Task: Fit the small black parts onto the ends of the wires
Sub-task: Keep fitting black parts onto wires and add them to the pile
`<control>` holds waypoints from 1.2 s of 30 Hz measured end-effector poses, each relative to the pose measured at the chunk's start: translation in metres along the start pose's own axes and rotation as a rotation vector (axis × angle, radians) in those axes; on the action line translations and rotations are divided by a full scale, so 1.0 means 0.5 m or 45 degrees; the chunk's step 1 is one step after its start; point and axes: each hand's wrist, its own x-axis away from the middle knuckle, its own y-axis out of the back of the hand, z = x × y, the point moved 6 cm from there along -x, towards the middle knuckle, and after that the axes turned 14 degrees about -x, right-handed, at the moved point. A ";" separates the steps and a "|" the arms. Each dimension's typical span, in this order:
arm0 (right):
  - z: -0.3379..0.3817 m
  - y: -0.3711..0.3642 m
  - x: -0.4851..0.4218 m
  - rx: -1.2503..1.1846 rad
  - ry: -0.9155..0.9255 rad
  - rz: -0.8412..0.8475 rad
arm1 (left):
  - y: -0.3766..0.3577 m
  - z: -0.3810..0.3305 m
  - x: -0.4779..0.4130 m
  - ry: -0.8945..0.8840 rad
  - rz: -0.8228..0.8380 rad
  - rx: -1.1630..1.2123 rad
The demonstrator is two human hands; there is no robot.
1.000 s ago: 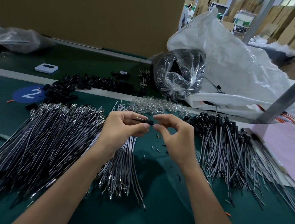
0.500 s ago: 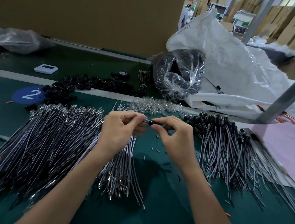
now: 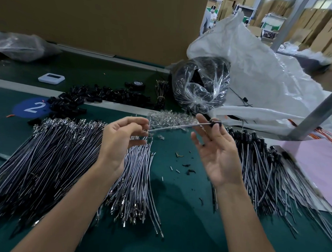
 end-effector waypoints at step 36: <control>-0.097 -0.045 0.025 1.045 -0.114 0.194 | -0.053 -0.015 0.022 -0.190 0.174 -0.025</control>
